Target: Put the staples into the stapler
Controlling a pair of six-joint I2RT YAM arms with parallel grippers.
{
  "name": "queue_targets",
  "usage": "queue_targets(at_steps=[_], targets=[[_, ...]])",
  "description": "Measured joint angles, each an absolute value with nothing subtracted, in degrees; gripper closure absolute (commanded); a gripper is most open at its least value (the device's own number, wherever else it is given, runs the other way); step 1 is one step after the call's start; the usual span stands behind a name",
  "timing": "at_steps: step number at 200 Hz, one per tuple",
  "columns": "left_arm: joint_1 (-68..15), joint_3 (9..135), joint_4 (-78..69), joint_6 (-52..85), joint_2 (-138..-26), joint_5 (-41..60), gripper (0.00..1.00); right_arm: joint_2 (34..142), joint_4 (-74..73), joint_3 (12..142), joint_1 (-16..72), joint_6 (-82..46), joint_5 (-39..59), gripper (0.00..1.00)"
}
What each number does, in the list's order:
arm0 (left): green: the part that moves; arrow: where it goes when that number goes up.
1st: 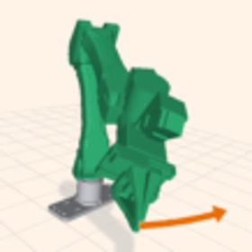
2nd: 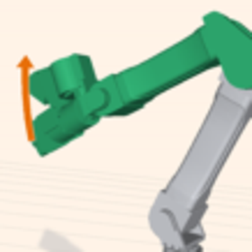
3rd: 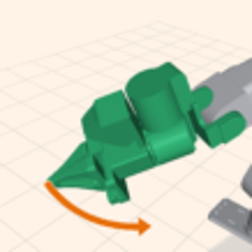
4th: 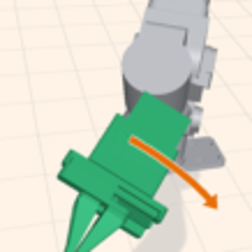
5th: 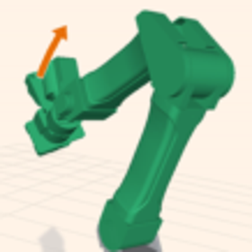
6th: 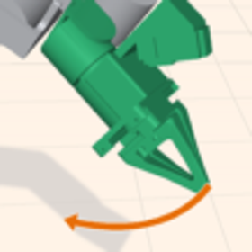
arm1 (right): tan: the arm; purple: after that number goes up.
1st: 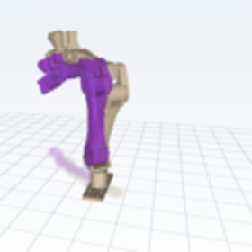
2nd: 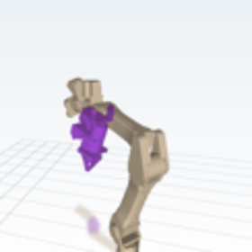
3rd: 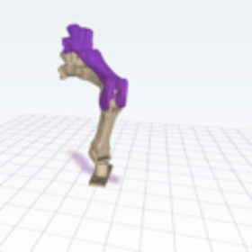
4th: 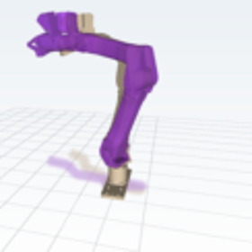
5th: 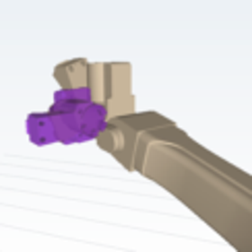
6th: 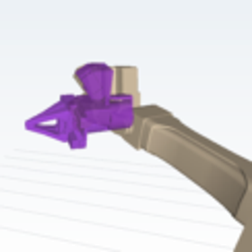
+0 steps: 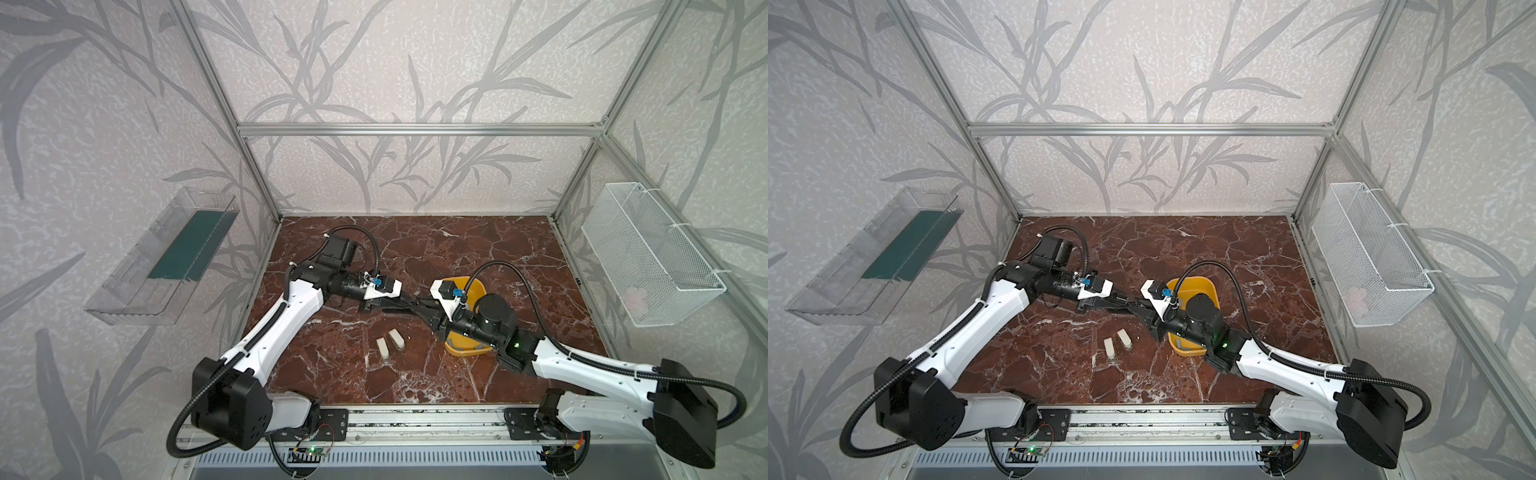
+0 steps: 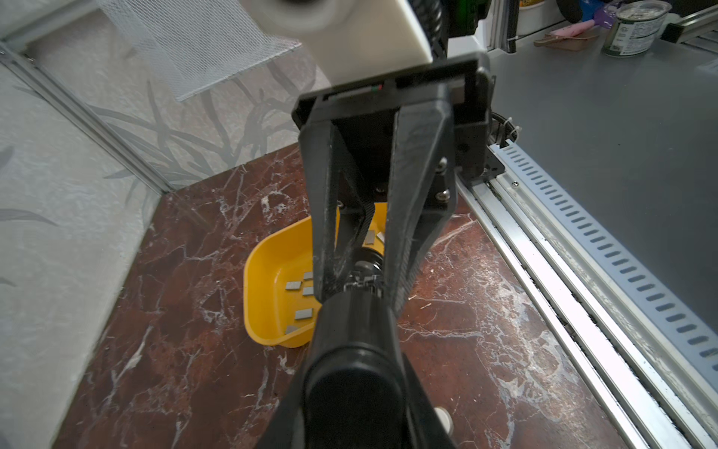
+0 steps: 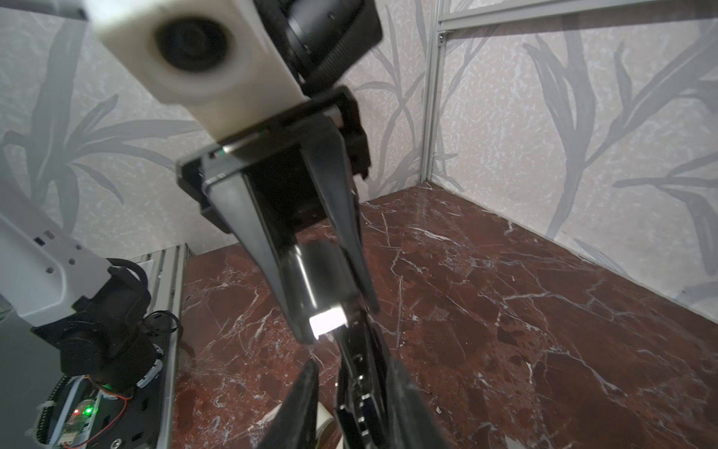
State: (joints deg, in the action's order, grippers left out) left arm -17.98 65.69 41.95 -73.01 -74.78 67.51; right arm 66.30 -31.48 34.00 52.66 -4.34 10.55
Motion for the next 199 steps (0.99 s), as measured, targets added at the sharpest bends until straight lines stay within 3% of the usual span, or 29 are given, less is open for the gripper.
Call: queue_targets(at_steps=[199], targets=[[-15.9,58.3,20.7,-51.0,-71.5,79.4,1.0,72.0,-27.0,35.9,53.2,-3.5,10.6,0.65]])
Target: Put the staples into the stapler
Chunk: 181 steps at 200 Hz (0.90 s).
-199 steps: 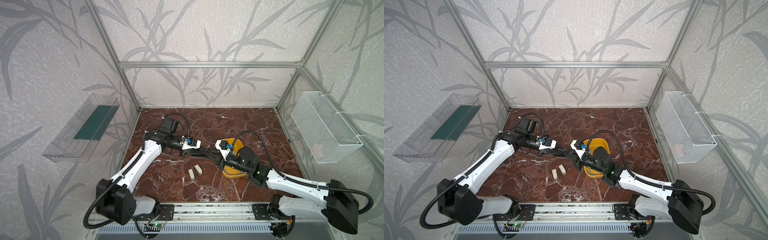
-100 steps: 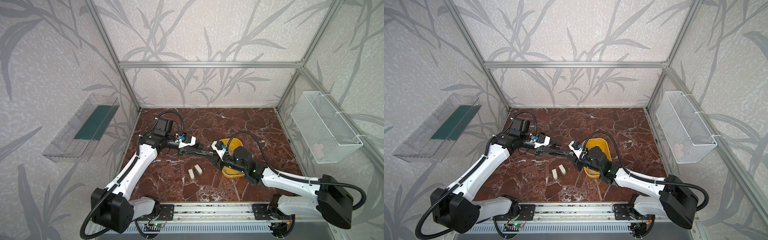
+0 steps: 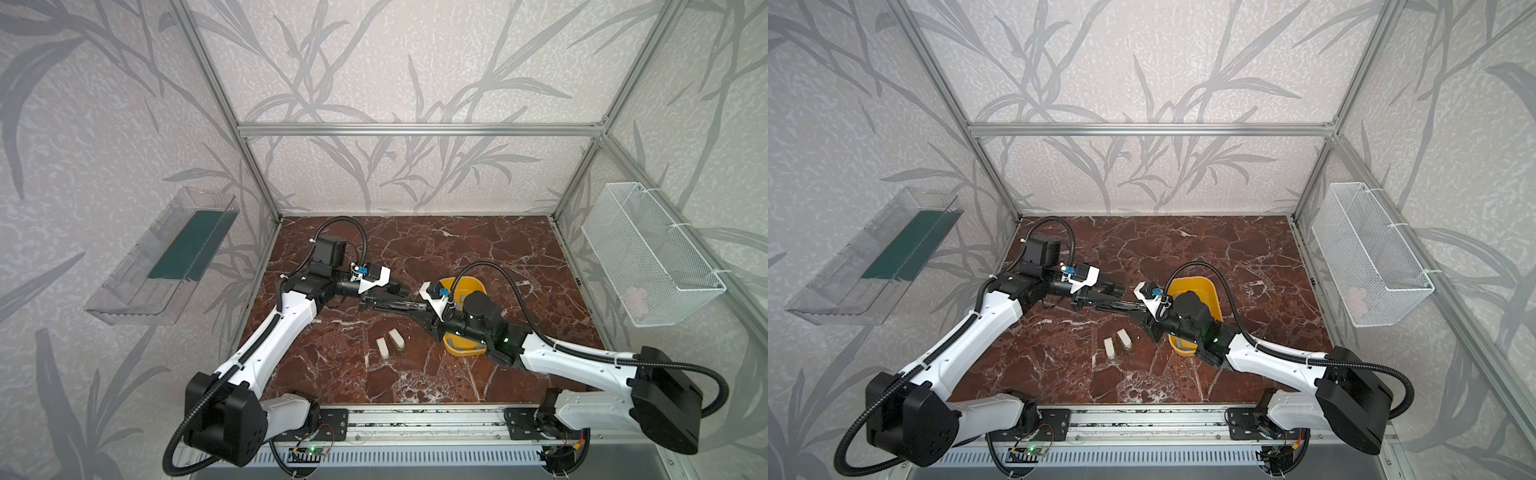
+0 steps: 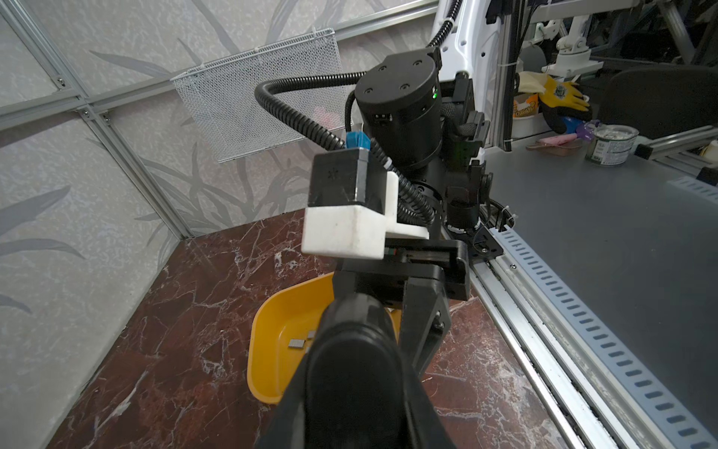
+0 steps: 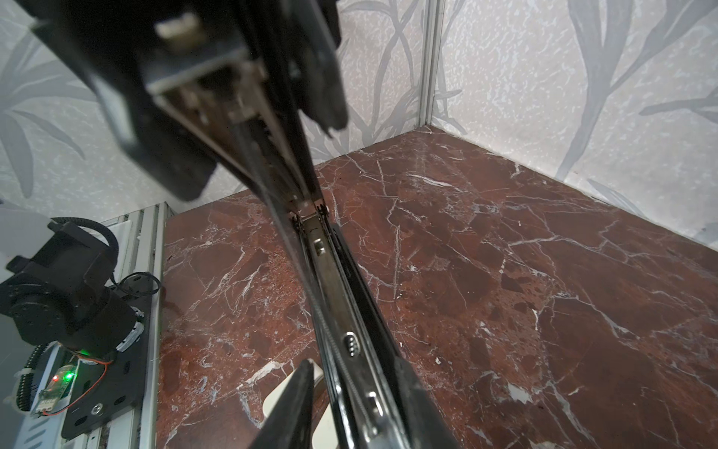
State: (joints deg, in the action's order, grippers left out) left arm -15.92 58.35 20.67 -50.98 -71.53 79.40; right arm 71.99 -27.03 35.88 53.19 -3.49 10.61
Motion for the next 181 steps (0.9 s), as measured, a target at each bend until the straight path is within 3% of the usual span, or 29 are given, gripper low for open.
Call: queue_targets(at_steps=[40,95,113,141,181], targets=[[-14.3,54.5,7.5,-37.3,-71.5,85.8,1.0,72.5,-26.6,37.2,55.6,-1.2,10.0,0.69],[-12.9,52.0,-11.5,-22.5,-72.8,91.4,1.0,72.4,-27.4,37.5,56.0,-0.5,10.4,0.92],[-12.5,52.6,-7.9,-24.7,-72.5,90.7,1.0,72.4,-27.5,37.5,56.0,-0.4,10.3,1.0],[-12.5,57.0,8.0,-36.2,-72.3,87.0,1.0,72.4,-27.7,37.5,55.9,-0.4,10.3,1.0],[-12.7,57.4,12.0,-38.5,-71.3,84.5,1.0,72.3,-32.1,34.0,55.9,-0.4,10.2,1.0]])
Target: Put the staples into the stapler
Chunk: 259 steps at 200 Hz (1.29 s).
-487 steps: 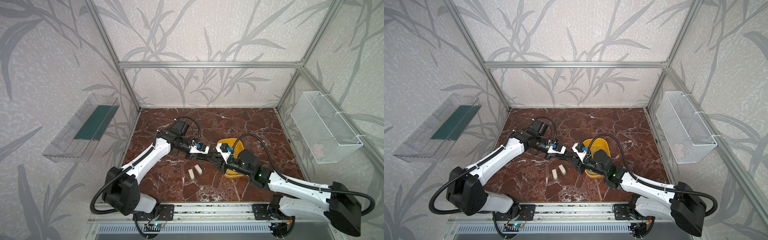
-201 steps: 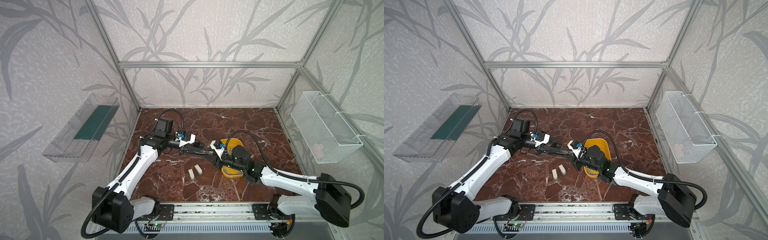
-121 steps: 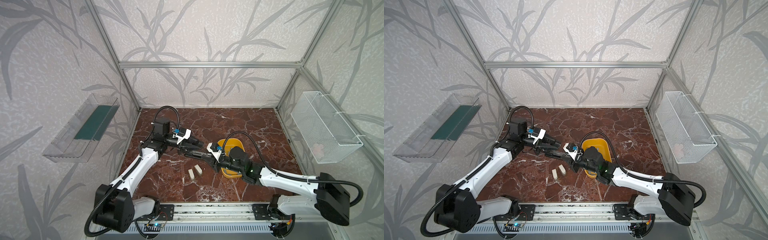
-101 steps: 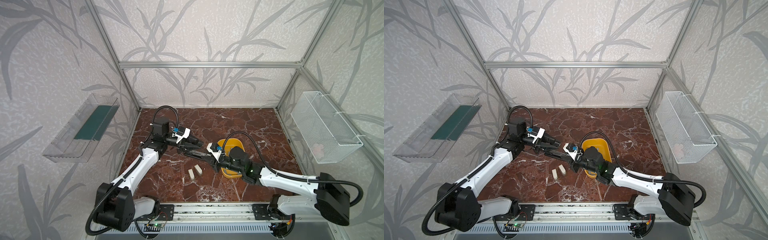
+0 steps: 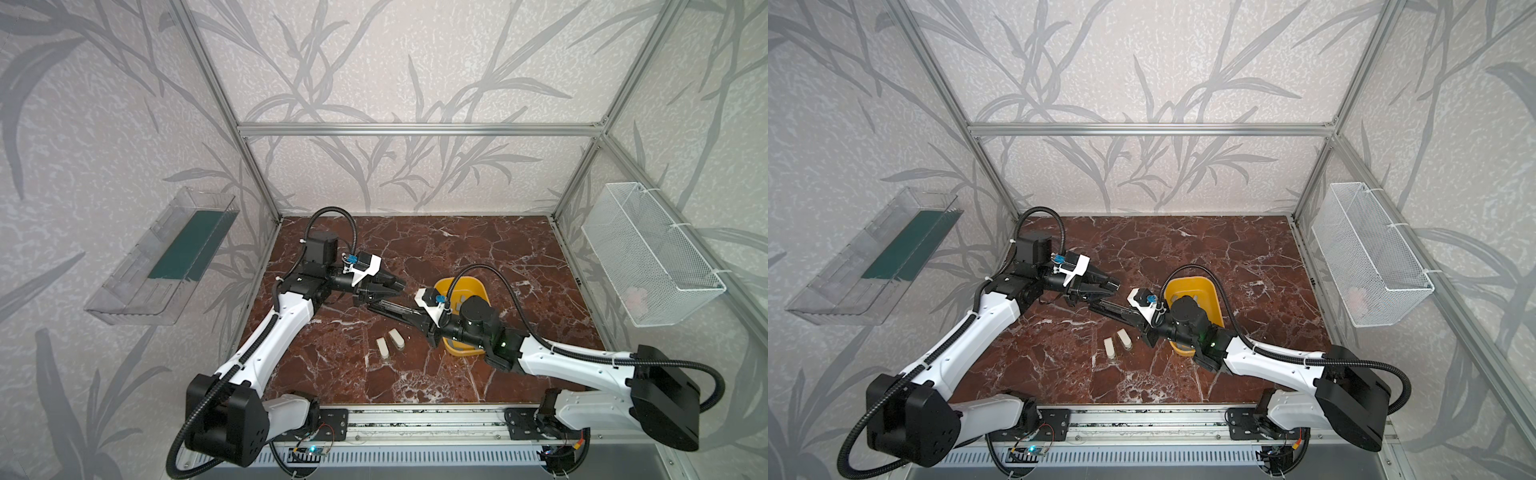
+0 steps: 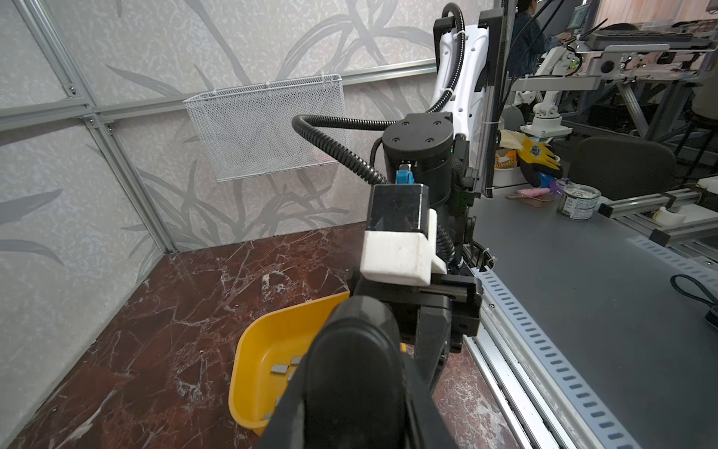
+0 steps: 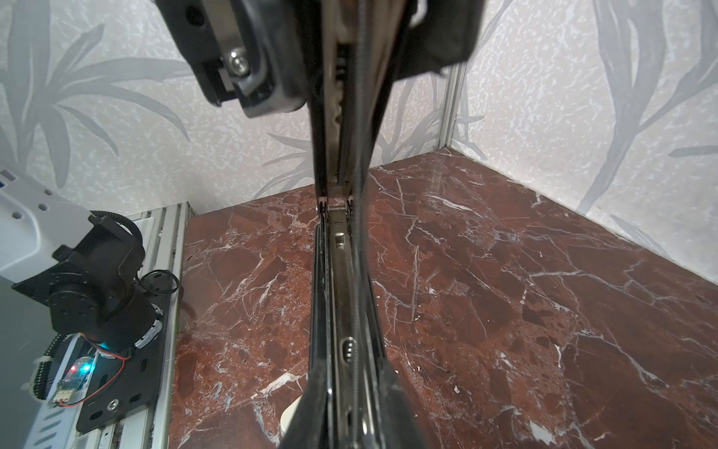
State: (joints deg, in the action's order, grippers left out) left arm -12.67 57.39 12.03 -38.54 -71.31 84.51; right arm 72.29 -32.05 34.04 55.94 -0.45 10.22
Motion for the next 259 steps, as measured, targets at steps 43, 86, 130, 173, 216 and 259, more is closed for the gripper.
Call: queue_targets(at_steps=[43,86,130,173,216,259], targets=[[-12.4,57.3,11.7,-38.1,-71.2,82.3,1.0,72.0,-38.9,28.0,56.1,-2.3,7.5,1.0],[-8.6,56.7,9.5,-35.4,-71.0,83.0,1.0,72.0,-45.2,23.8,56.2,-3.2,5.9,1.0],[-3.1,55.5,8.3,-34.0,-70.8,85.5,1.0,70.3,-45.7,22.5,56.2,-2.1,4.2,1.0],[0.6,53.8,4.7,-29.8,-71.0,86.2,0.79,69.2,-45.4,21.9,56.2,-0.6,2.0,1.0],[3.1,53.4,-2.1,-30.9,-71.4,75.9,0.39,68.4,-44.2,20.9,57.1,-0.8,0.4,1.0],[4.4,53.4,-6.3,-31.5,-71.9,66.6,0.33,67.1,-40.7,19.3,58.0,-0.8,-1.7,1.0]])
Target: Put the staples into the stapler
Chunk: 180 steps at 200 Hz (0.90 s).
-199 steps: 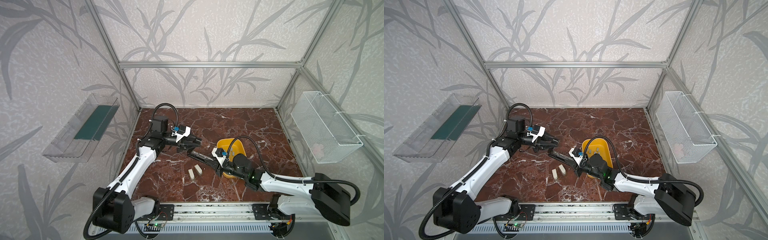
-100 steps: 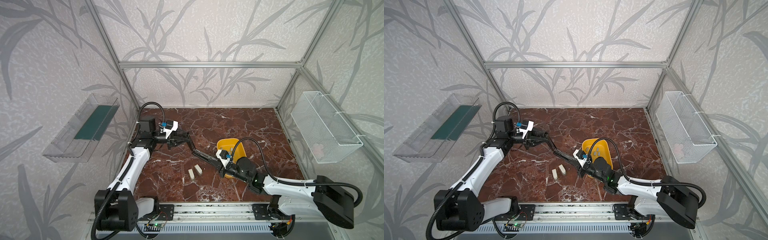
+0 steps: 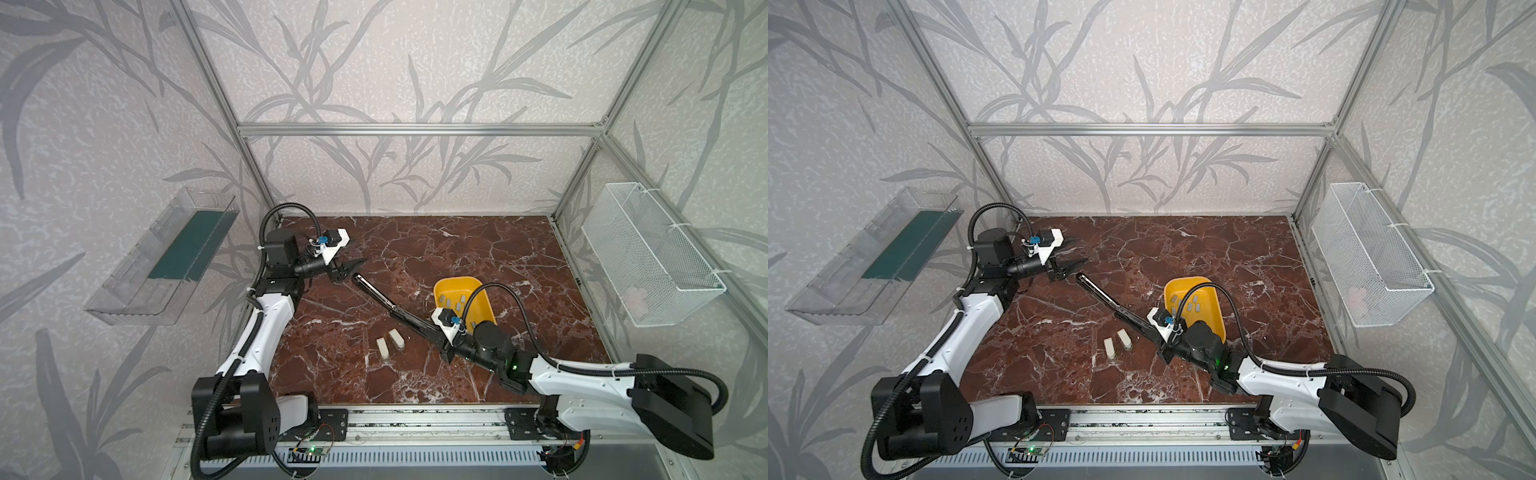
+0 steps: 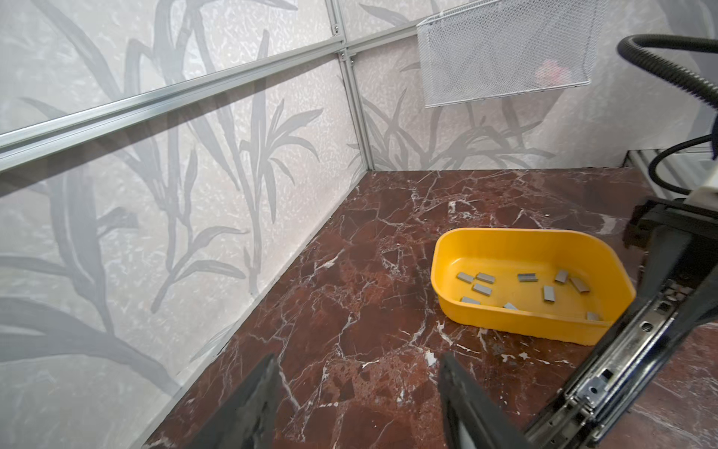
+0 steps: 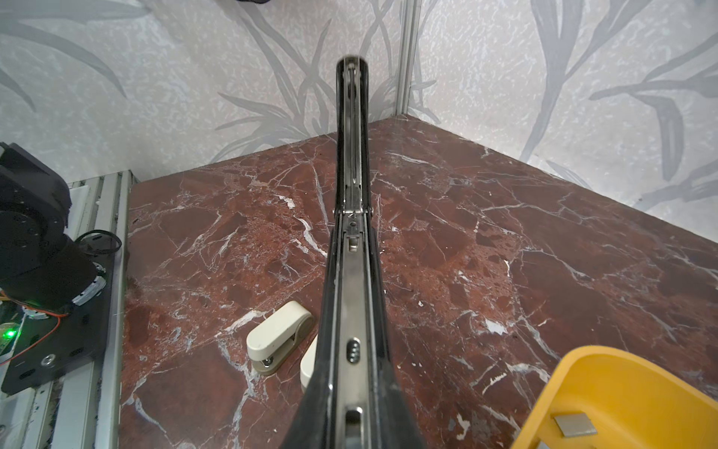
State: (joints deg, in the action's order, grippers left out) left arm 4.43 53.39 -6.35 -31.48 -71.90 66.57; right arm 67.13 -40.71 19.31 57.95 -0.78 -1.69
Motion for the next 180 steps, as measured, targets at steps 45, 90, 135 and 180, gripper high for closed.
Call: queue_targets(at_steps=[45,90,135,180], targets=[[4.4,53.4,-7.8,-31.5,-72.2,62.7,0.32,66.5,-40.1,19.2,59.7,-1.5,-8.5,1.0],[3.6,53.4,-8.1,-32.6,-73.0,61.8,0.33,72.3,-38.8,21.9,65.3,-4.5,-20.8,1.0],[0.6,53.4,-4.9,-37.3,-73.1,61.6,0.33,87.1,-36.8,30.6,66.1,-9.3,-29.6,1.0],[-2.0,53.4,-0.3,-43.0,-73.1,61.6,0.33,93.4,-33.6,36.8,66.1,-14.0,-36.2,1.0]])
